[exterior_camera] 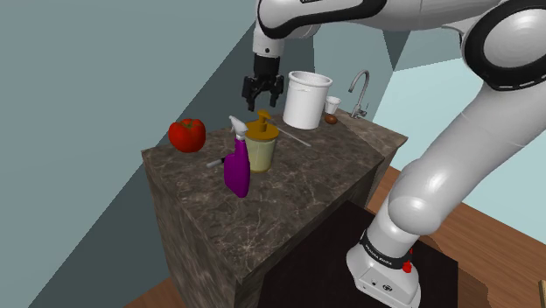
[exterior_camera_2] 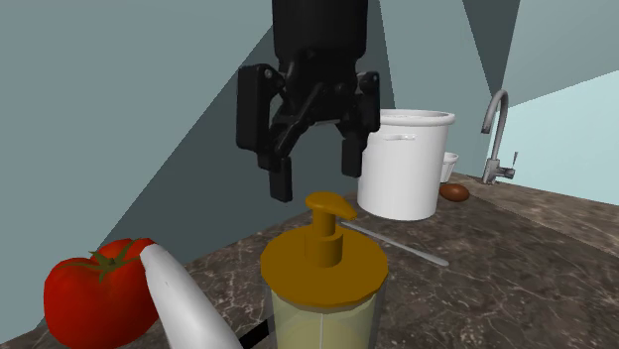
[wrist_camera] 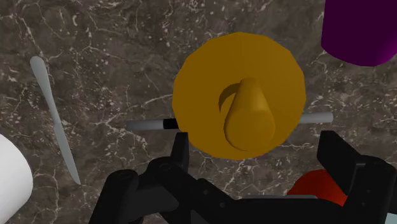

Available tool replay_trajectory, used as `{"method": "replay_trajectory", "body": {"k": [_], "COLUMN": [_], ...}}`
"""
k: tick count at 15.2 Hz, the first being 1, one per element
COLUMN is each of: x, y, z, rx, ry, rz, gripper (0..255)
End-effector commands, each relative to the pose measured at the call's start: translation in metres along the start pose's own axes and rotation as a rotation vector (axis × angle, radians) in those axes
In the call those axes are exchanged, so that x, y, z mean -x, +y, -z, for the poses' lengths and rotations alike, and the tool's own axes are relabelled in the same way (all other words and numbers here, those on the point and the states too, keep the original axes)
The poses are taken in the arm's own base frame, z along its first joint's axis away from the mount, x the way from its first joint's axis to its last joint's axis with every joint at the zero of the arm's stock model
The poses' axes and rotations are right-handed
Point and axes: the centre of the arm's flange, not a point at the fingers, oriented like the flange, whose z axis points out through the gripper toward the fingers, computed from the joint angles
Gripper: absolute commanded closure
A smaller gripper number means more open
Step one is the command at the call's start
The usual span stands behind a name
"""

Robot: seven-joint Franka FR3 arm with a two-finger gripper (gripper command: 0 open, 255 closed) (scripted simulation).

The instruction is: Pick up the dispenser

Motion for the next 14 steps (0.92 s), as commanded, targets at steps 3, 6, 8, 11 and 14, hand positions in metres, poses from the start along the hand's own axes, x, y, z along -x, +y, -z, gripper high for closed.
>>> {"method": "replay_trajectory", "body": {"k": [3, 6, 8, 11, 14], "x": [-0.005, -0.005, -0.005, -0.005, -0.005], "y": [0.0, 0.0, 0.0, 0.0, 0.0], "z": [-0.02, -0.039, -0.039, -0.039, -0.039], "rx": [0.002, 0.002, 0.002, 0.002, 0.002], "ry": [0.0, 0.0, 0.0, 0.0, 0.0], "rz": [-0.003, -0.003, -0.003, -0.003, -0.003], "gripper": [0, 0, 0, 255, 255]}}
